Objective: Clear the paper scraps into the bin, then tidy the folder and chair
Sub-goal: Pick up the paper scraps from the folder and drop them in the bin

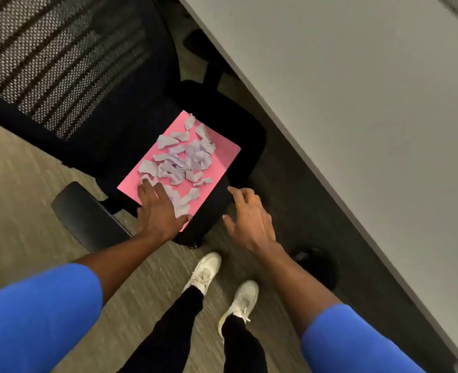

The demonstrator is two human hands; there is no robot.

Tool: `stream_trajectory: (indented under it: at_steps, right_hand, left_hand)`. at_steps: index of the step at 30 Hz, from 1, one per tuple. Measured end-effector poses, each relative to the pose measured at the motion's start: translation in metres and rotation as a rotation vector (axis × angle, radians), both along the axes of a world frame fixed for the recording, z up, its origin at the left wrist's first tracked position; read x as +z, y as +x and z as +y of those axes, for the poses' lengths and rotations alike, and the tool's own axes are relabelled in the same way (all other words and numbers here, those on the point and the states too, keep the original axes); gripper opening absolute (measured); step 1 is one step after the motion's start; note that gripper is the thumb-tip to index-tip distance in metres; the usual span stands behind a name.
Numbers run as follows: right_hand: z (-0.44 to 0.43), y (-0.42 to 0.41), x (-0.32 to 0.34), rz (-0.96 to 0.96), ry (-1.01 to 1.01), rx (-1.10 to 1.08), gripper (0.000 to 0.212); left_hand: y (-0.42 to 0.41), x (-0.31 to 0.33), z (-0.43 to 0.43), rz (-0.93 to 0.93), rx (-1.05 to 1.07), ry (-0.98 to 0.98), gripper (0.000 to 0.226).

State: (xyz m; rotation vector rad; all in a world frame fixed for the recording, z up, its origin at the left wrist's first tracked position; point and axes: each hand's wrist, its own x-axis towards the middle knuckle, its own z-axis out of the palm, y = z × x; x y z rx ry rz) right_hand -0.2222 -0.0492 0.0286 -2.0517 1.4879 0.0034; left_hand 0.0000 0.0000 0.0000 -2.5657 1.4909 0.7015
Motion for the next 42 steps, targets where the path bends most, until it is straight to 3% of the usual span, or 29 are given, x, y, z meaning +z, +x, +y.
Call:
stream_trajectory:
  at_steps: [5,11,15,19,27,33,42]
  right_hand:
    - [-0.028,0.036,-0.033,0.032,0.045,0.142,0.095]
    - [-0.051,0.079,-0.079,0.111,-0.002,0.27,0.106]
    - [-0.064,0.101,-0.104,0.115,-0.059,0.358,0.104]
    - [-0.075,0.123,-0.126,0.151,-0.105,0.411,0.099]
    - [-0.086,0.15,-0.139,0.112,-0.19,0.431,0.063]
    - [-0.091,0.15,-0.137,0.088,-0.206,0.479,0.035]
    - [-0.094,0.132,-0.124,-0.015,-0.232,0.421,0.022]
  left_hand:
    - [0.022,-0.029,-0.02,0.04,0.057,0.035,0.161]
    - [0.032,-0.065,-0.026,0.045,0.0,0.014,0.166]
    - [0.039,-0.081,-0.03,0.036,0.022,-0.062,0.147]
    - [0.044,-0.09,-0.03,0.031,0.01,-0.164,0.105]
    - [0.053,-0.1,-0.038,0.057,0.063,-0.268,0.041]
    - [0.061,-0.104,-0.041,0.075,0.107,-0.317,0.025]
    - [0.07,-0.101,-0.045,0.094,0.149,-0.369,0.023]
